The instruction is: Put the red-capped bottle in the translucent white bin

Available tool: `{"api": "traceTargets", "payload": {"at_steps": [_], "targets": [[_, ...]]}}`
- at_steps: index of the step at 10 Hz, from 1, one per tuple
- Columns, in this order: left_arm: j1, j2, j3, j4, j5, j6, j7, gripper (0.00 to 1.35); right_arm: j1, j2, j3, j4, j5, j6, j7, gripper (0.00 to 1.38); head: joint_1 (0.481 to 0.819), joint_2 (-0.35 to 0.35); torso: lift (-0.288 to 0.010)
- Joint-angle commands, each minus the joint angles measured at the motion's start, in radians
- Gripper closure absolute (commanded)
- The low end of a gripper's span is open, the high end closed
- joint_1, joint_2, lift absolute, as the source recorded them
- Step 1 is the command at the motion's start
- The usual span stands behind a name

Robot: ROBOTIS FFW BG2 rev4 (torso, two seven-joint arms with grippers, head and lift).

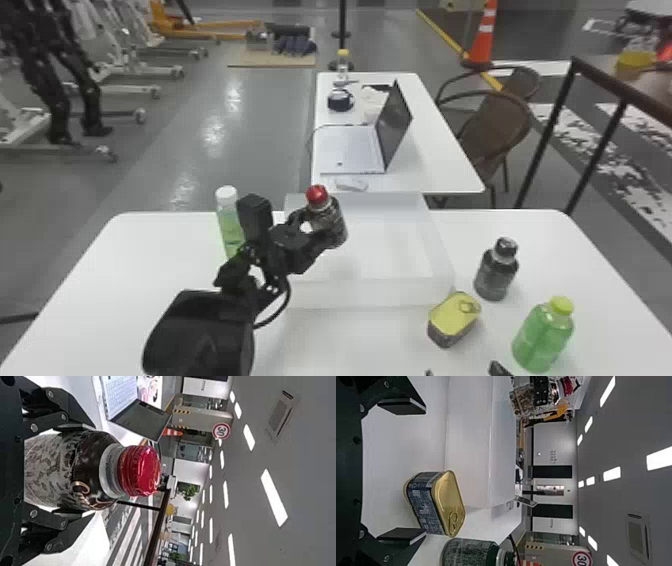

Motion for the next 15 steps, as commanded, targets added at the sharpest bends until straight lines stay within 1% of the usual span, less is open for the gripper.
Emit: {"api": "traceTargets", "payload": {"at_steps": [1, 2, 3, 4, 5, 6, 8, 9, 10, 11, 12, 13, 14, 15], "targets": [[0.004, 0.003, 0.006, 0.001, -0.007, -0.006, 0.004, 0.32, 0.001, 0.001, 0.0, 0.0, -0.001, 0.0, 0.001, 0.2, 0.549, 0.0, -0.1], [0.004, 0.003, 0.001, 0.0, -0.006, -0.008, 0.005, 0.17, 0.001, 0.001, 0.0, 0.0, -0.001, 0.0, 0.001, 0.2, 0.549, 0.0, -0.1], [0.004, 0.001, -0.001, 0.0, -0.006, -0.009, 0.005, 0.11, 0.001, 0.001, 0.0, 0.0, -0.001, 0.0, -0.001, 0.2, 0.549, 0.0, -0.1], [0.011, 0.004, -0.001, -0.017, -0.006, -0.051, 0.005, 0.11, 0.001, 0.001, 0.0, 0.0, -0.001, 0.0, 0.001, 0.2, 0.549, 0.0, -0.1], [0.05, 0.014, 0.03, -0.117, -0.058, -0.028, 0.028, 0.11, 0.001, 0.001, 0.0, 0.0, -0.001, 0.0, 0.001, 0.2, 0.549, 0.0, -0.1], [0.12, 0.027, 0.068, -0.244, -0.095, 0.008, 0.082, 0.11, 0.001, 0.001, 0.0, -0.002, 0.001, 0.0, 0.001, 0.2, 0.549, 0.0, -0.1], [0.309, 0.055, 0.176, -0.459, -0.089, 0.015, 0.194, 0.11, 0.006, 0.001, 0.0, -0.008, 0.005, 0.0, -0.001, 0.2, 0.549, 0.0, -0.1], [0.395, 0.061, 0.233, -0.534, -0.078, 0.006, 0.226, 0.11, 0.009, 0.001, 0.0, -0.016, 0.007, 0.0, -0.001, 0.2, 0.549, 0.0, -0.1], [0.471, 0.061, 0.289, -0.592, -0.078, 0.006, 0.245, 0.11, 0.017, 0.001, -0.003, -0.023, 0.007, 0.0, -0.001, 0.2, 0.549, 0.0, -0.1], [0.545, 0.053, 0.331, -0.631, -0.083, -0.015, 0.266, 0.11, 0.029, 0.001, -0.005, -0.036, 0.007, 0.0, -0.011, 0.2, 0.549, 0.0, -0.1], [0.622, 0.038, 0.357, -0.654, -0.084, -0.052, 0.311, 0.11, 0.043, 0.001, -0.005, -0.045, 0.004, 0.002, -0.028, 0.2, 0.549, 0.0, -0.1], [0.686, 0.012, 0.394, -0.668, -0.086, -0.069, 0.317, 0.11, 0.054, -0.002, -0.005, -0.049, -0.001, 0.002, -0.044, 0.2, 0.549, 0.0, -0.1], [0.741, -0.02, 0.424, -0.672, -0.106, -0.098, 0.318, 0.11, 0.06, -0.005, -0.005, -0.055, -0.001, 0.003, -0.048, 0.2, 0.549, 0.0, -0.1], [0.781, -0.035, 0.458, -0.677, -0.132, -0.12, 0.318, 0.11, 0.066, -0.009, -0.005, -0.06, -0.003, 0.006, -0.054, 0.2, 0.549, 0.0, -0.1]]}}
